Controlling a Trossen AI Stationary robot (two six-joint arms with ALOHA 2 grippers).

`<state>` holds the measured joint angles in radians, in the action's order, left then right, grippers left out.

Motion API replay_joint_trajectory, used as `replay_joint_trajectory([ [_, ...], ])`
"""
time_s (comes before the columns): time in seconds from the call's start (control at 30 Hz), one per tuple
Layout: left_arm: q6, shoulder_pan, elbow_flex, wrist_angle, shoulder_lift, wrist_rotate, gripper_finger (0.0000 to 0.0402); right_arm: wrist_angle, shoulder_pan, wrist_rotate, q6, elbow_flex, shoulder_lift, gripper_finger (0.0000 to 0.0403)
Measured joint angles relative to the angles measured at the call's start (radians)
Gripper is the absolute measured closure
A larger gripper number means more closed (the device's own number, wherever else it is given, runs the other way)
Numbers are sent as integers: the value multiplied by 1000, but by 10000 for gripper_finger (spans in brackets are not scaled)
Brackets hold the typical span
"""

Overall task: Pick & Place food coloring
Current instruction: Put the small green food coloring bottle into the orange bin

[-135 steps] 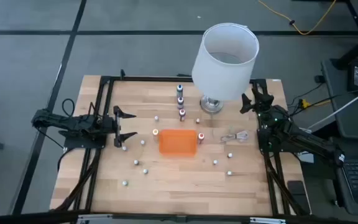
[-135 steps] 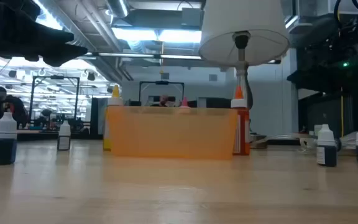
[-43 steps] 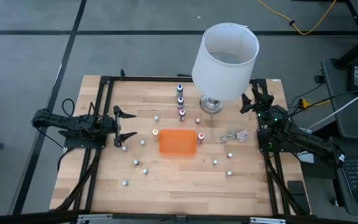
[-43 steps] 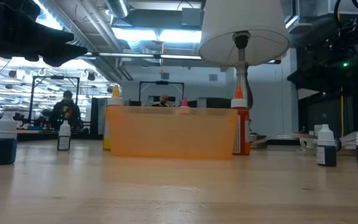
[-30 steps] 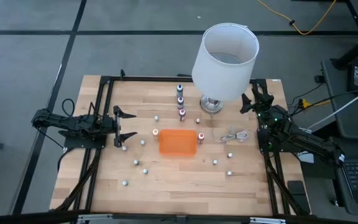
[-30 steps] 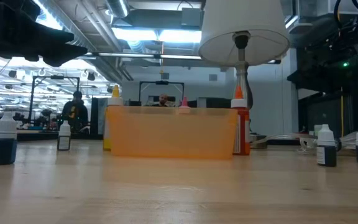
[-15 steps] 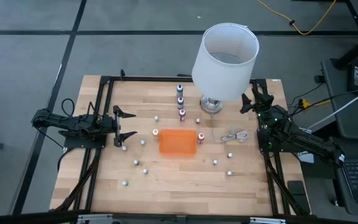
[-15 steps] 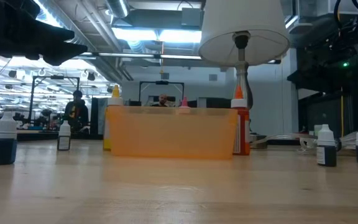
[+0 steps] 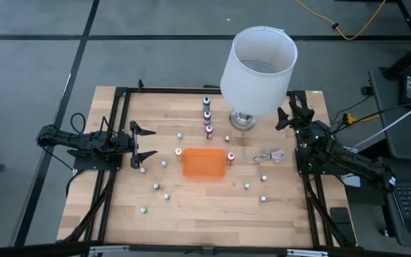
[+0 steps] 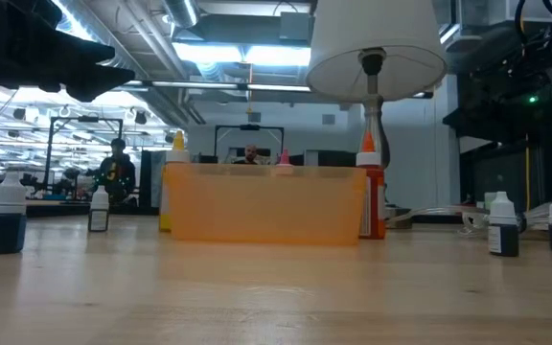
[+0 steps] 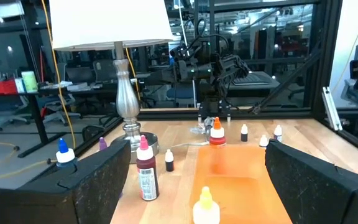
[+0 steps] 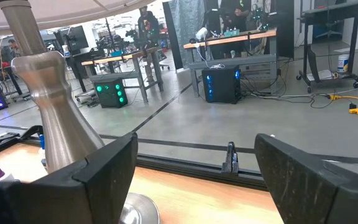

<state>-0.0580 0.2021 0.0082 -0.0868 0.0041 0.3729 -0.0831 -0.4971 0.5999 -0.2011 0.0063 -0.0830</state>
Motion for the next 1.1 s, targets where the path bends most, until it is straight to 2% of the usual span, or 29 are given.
replay_joint_trajectory([
  [0.5,132,0,0,0,0,0,40,0,0,0,0,0,0,79],
  [0.83,12,0,0,1,0,0,40,0,0,0,0,0,0,79],
  [1.1,10,0,0,8,0,-1,40,0,0,0,0,0,0,79],
])
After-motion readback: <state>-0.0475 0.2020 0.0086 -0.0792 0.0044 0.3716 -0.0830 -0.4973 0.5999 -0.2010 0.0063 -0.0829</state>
